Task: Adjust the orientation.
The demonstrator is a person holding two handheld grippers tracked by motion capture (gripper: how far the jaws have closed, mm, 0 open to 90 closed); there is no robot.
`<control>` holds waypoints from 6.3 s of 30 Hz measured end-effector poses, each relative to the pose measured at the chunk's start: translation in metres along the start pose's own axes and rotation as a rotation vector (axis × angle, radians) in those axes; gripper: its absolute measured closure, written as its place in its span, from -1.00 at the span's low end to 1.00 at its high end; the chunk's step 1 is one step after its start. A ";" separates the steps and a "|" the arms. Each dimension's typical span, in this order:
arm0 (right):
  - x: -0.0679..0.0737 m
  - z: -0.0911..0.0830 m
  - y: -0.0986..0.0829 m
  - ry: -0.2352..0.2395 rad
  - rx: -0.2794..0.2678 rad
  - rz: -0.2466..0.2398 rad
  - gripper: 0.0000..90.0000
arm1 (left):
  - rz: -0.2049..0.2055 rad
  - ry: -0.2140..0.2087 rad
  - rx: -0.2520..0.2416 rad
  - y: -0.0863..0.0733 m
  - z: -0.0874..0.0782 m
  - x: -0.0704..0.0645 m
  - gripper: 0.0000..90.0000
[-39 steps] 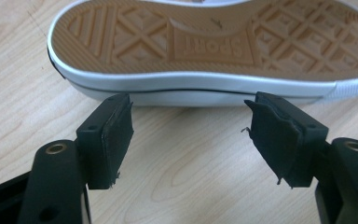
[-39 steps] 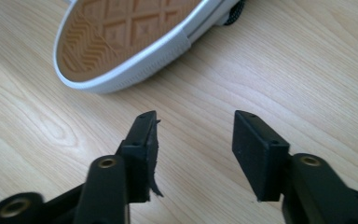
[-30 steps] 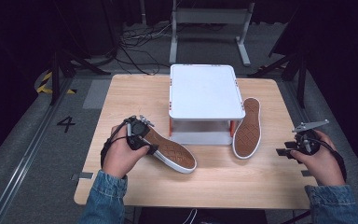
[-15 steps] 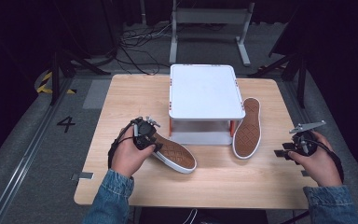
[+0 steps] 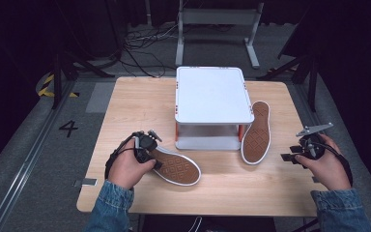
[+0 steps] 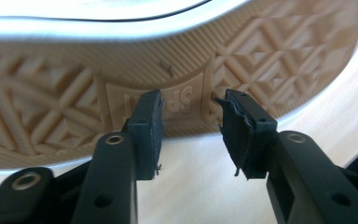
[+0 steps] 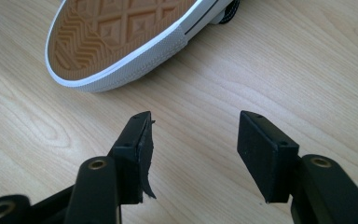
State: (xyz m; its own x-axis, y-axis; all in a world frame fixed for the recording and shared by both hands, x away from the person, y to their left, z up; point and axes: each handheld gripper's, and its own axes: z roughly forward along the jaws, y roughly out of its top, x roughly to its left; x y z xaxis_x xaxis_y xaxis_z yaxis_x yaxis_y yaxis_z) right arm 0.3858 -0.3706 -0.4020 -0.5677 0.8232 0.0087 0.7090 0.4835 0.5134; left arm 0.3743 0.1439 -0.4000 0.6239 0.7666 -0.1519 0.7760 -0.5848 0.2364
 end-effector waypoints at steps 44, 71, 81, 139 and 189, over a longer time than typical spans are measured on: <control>0.018 0.007 0.016 0.033 0.009 -0.069 0.12 | -0.024 0.003 -0.091 -0.030 -0.034 -0.003 0.66; 0.027 0.017 0.028 0.062 0.009 -0.099 0.04 | 0.045 0.051 0.227 -0.074 -0.023 -0.010 0.04; 0.032 0.017 0.028 0.073 -0.005 -0.124 0.01 | 0.204 0.208 0.154 -0.069 -0.020 -0.012 -0.63; 0.036 0.020 0.021 0.081 -0.029 -0.153 -0.13 | 0.112 0.278 -0.158 -0.031 -0.061 0.015 0.89; 0.028 0.012 0.018 0.068 -0.084 -0.111 0.05 | 0.278 0.094 -0.162 0.000 -0.032 -0.033 0.43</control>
State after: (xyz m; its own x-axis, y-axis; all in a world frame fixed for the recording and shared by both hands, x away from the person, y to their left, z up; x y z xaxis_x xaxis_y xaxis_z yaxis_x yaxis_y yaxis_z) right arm 0.3877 -0.3353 -0.4025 -0.6694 0.7429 0.0044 0.6047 0.5413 0.5842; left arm 0.3509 0.1275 -0.3645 0.7925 0.6093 0.0267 0.5482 -0.7308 0.4067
